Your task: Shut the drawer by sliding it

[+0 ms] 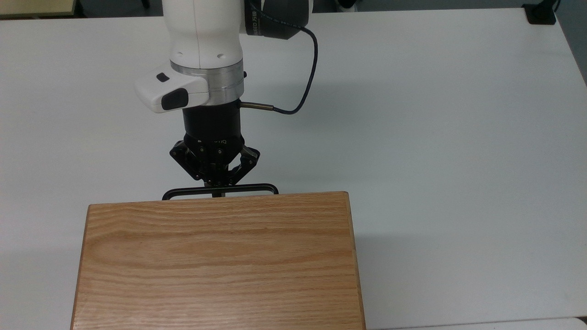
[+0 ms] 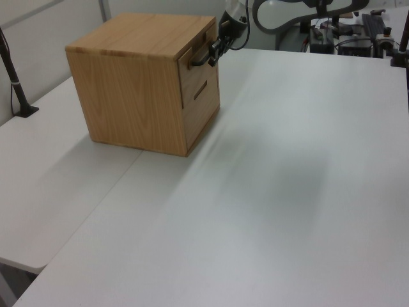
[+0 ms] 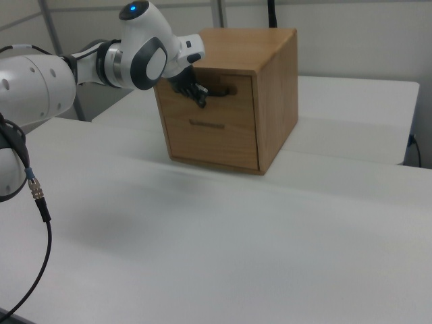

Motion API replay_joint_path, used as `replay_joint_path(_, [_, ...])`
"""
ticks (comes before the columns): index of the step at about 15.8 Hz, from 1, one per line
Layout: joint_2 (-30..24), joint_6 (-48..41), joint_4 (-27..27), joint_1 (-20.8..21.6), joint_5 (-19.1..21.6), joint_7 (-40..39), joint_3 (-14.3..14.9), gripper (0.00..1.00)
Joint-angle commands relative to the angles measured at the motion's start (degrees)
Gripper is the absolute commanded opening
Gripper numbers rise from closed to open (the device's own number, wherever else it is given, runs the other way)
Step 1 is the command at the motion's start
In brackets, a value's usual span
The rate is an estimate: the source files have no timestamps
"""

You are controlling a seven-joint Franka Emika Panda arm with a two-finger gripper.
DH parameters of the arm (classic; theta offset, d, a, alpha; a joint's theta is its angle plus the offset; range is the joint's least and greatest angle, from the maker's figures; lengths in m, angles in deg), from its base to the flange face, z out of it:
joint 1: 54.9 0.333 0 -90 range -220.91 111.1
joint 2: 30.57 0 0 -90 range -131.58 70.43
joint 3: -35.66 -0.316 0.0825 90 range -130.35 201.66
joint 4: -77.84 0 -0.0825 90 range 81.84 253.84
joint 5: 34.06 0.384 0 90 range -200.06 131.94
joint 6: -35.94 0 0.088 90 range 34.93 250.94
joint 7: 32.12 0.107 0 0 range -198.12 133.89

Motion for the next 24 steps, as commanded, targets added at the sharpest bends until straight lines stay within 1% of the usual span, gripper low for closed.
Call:
replay_joint_path(1, [1.48,6.06,-1.88,1.76,0.1,2.67,2.01,0.0])
replay_joint_path(3, [0.25,5.1,-1.01,1.76,-1.38,2.49,1.92,0.0])
replay_joint_path(4, [-1.49,3.62,0.56,1.67,-2.0,2.49,1.84,0.0])
replay_joint_path(7, [-7.99,-4.89,7.5,1.58,-2.1,2.14,1.31,0.0])
replay_joint_path(8, [-10.54,-8.84,9.96,1.49,-2.1,1.7,1.05,0.04])
replay_joint_path(9, [-13.18,-13.4,12.07,1.49,-2.01,0.39,0.96,0.12])
replay_joint_path(10, [-15.9,-18.32,14.36,1.49,-2.01,-1.19,0.96,0.25])
replay_joint_path(11, [-18.62,-22.9,16.21,1.58,-2.01,-2.51,0.96,0.43])
replay_joint_path(12, [-21.26,-27.21,17.79,1.58,-2.01,-2.52,0.96,0.57])
replay_joint_path(14, [-25.84,-33.46,20.78,1.67,-2.1,-2.17,0.87,0.77])
replay_joint_path(16, [-30.14,-36.64,24.2,1.58,-2.1,-2.08,0.87,0.97])
replay_joint_path(17, [-32.08,-37.35,25.61,1.58,-2.1,-2.08,0.87,1.0])
replay_joint_path(19, [-34.46,-39.63,26.86,1.67,-2.1,-2.08,0.87,1.0])
replay_joint_path(24, [-34.03,-39.73,26.68,1.49,-2.36,-2.34,0.78,1.0])
